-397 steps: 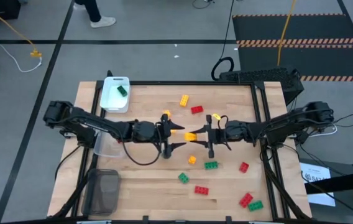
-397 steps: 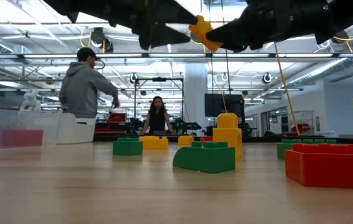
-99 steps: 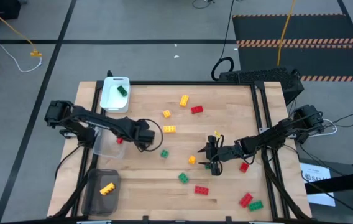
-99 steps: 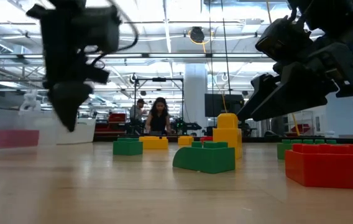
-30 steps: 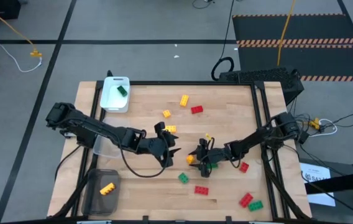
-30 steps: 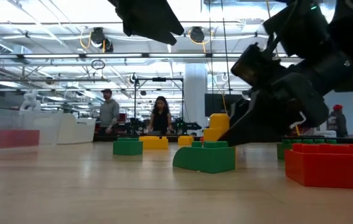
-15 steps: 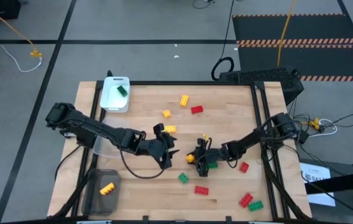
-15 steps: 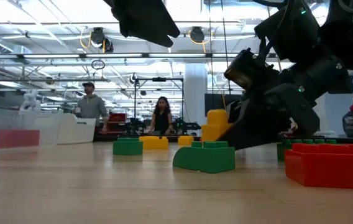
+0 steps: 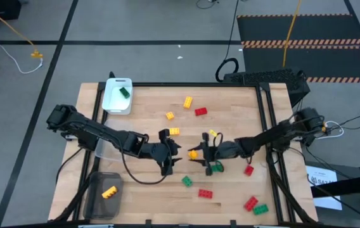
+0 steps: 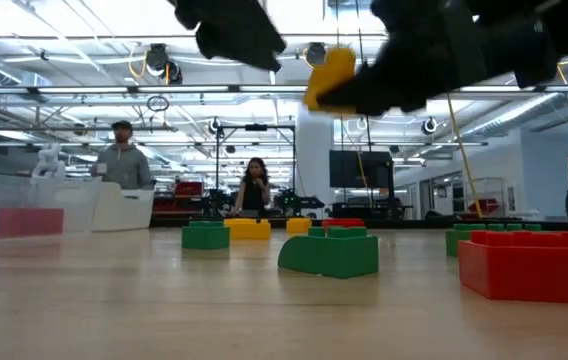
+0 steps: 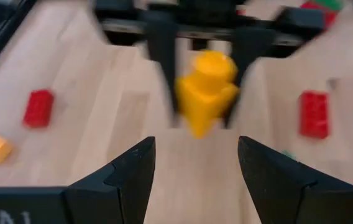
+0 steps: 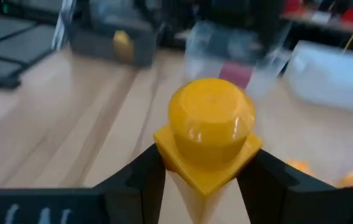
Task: Sort & place blocks by color
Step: Put the yellow game piece into the black bin
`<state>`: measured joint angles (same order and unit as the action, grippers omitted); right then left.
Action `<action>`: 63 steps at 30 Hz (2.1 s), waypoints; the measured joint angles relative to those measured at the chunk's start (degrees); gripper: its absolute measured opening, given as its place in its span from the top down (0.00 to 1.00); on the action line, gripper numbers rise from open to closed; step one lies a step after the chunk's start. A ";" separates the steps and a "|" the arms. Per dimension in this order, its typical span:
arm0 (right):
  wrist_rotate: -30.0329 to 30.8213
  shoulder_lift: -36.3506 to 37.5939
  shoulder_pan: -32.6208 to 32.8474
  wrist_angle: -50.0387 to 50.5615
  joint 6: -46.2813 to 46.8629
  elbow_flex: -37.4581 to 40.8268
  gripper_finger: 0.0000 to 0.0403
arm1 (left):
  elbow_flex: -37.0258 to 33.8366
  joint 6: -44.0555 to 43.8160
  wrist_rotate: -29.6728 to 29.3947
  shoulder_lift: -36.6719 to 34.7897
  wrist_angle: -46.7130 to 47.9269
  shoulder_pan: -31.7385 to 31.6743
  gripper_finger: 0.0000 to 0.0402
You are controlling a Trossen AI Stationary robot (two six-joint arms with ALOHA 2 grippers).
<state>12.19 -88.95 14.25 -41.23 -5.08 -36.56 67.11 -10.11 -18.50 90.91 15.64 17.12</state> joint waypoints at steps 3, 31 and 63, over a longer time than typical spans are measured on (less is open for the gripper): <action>0.00 3.23 -1.45 1.39 -0.88 -0.07 0.62 | 0.02 2.16 1.10 1.25 -5.42 -0.08 0.43; 0.28 2.76 -1.43 3.91 0.13 0.02 0.76 | 0.02 2.92 -4.06 9.99 -20.16 -2.92 0.43; 0.04 3.20 -2.12 10.88 -0.16 -0.15 0.63 | 0.07 -33.05 5.80 -17.36 22.71 8.97 0.68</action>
<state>12.23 -85.76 12.13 -30.36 -5.24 -36.71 67.18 -43.17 -12.70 73.55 38.35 26.09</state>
